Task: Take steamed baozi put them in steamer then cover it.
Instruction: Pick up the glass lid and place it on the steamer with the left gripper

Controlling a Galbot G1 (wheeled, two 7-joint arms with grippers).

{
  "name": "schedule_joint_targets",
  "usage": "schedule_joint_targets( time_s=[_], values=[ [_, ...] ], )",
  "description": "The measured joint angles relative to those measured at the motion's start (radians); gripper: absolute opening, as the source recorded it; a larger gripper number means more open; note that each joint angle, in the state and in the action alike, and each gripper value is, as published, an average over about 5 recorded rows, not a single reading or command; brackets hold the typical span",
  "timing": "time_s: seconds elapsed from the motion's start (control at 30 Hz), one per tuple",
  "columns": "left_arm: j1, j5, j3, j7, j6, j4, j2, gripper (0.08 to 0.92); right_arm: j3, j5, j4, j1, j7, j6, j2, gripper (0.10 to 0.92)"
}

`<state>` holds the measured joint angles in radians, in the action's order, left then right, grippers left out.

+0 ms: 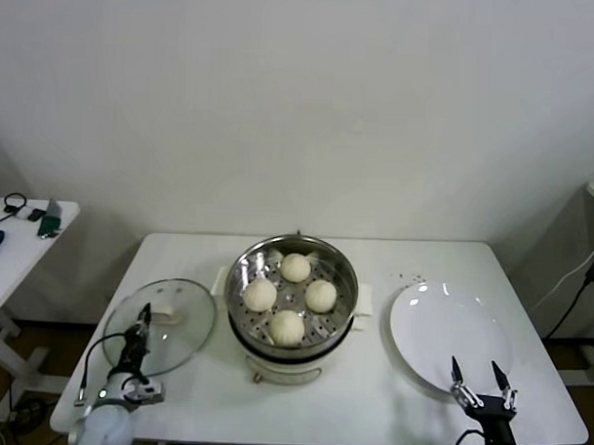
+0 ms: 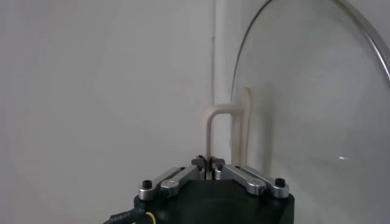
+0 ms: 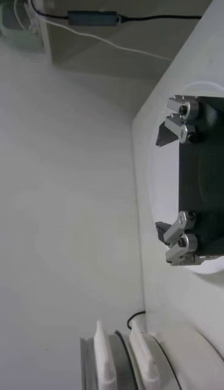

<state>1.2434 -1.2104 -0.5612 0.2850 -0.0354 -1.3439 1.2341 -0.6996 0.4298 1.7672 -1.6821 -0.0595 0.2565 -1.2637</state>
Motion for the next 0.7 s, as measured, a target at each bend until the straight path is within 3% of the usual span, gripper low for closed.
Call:
schedule_joint_targets(
  time_s=[0.3, 0.7],
  values=[
    [0.029, 0.047, -0.029, -0.002, -0.010, -0.067, -0.006, 0.134, -0.012, -0.007, 0.001, -0.003, 0.010, 0.000, 0.006, 0.823],
    [0.121, 0.133, -0.061, -0.157, -0.153, -0.413, -0.099, 0.134, -0.040, -0.065, -0.013, 0.006, 0.067, -0.025, 0.012, 0.823]
  ],
)
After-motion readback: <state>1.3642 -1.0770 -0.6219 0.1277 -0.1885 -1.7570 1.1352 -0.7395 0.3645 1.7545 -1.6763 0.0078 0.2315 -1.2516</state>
